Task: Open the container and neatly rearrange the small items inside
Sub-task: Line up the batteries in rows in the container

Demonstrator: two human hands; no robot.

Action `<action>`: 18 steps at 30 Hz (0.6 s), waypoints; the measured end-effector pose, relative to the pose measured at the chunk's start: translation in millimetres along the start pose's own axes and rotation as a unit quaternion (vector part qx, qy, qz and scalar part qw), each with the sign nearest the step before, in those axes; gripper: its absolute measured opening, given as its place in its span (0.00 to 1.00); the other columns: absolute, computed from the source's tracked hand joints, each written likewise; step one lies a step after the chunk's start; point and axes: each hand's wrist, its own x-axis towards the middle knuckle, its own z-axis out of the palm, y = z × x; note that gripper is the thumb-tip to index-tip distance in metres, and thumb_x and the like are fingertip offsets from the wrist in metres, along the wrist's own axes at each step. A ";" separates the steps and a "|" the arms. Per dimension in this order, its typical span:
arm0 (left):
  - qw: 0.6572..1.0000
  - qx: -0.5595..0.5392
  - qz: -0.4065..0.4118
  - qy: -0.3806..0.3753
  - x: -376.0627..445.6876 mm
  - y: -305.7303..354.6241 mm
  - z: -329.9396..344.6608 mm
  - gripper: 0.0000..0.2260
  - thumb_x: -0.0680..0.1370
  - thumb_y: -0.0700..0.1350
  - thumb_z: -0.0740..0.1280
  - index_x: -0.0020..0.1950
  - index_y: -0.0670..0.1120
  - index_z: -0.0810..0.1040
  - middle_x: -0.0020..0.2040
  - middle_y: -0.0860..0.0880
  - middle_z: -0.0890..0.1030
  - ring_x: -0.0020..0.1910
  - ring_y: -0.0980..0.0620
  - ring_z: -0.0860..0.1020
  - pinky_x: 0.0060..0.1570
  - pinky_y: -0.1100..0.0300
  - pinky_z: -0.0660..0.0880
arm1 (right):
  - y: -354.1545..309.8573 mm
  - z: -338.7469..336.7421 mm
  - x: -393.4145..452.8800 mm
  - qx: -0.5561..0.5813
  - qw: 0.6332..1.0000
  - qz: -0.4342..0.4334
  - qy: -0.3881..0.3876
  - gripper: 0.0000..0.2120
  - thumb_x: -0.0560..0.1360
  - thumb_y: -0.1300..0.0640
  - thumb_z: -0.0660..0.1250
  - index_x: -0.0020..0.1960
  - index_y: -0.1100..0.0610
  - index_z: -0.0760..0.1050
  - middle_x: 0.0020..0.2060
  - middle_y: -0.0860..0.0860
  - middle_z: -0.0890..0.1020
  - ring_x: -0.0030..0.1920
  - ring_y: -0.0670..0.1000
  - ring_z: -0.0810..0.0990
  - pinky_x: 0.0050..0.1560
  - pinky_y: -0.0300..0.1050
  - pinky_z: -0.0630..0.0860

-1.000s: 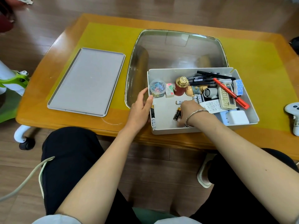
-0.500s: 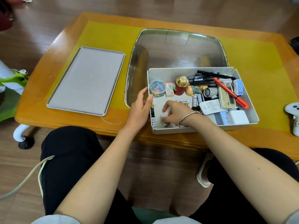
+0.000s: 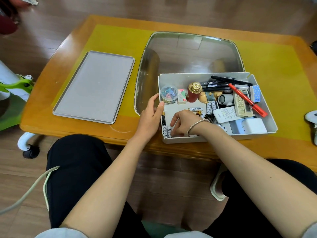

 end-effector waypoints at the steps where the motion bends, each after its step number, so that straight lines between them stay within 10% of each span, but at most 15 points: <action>1: 1.000 0.000 -0.001 0.000 0.1 0.0 0.0 0.21 0.82 0.55 0.56 0.73 0.52 0.63 0.48 0.69 0.73 0.47 0.73 0.75 0.49 0.58 0.77 | -0.5 1.2 1.2 0.000 1.000 -0.002 0.003 0.10 0.66 0.61 0.76 0.43 0.55 0.76 0.38 0.52 0.83 0.32 0.46 0.76 0.33 0.39 0.73; 6: 1.000 -0.009 -0.002 0.000 0.0 1.1 0.3 0.21 0.82 0.55 0.57 0.73 0.52 0.63 0.48 0.66 0.75 0.49 0.64 0.76 0.53 0.49 0.78 | -2.1 4.0 6.4 0.001 1.000 -0.004 0.019 0.11 0.65 0.58 0.78 0.41 0.54 0.75 0.36 0.52 0.83 0.34 0.49 0.79 0.42 0.42 0.77; 14: 1.000 -0.018 -0.006 -0.007 -0.4 2.5 -0.3 0.20 0.82 0.54 0.57 0.73 0.51 0.63 0.48 0.67 0.75 0.47 0.71 0.76 0.48 0.55 0.80 | 6.8 -6.0 2.1 0.019 1.000 -0.006 -0.004 0.12 0.71 0.63 0.71 0.53 0.55 0.75 0.33 0.51 0.85 0.23 0.44 0.78 0.21 0.32 0.69; 18: 1.000 -0.014 0.001 -0.006 -0.3 1.9 -0.6 0.20 0.82 0.53 0.57 0.73 0.50 0.63 0.47 0.68 0.74 0.45 0.75 0.75 0.46 0.60 0.79 | 15.4 -16.4 2.1 0.029 0.993 0.048 0.101 0.11 0.70 0.54 0.74 0.48 0.55 0.75 0.34 0.55 0.83 0.30 0.53 0.82 0.34 0.47 0.81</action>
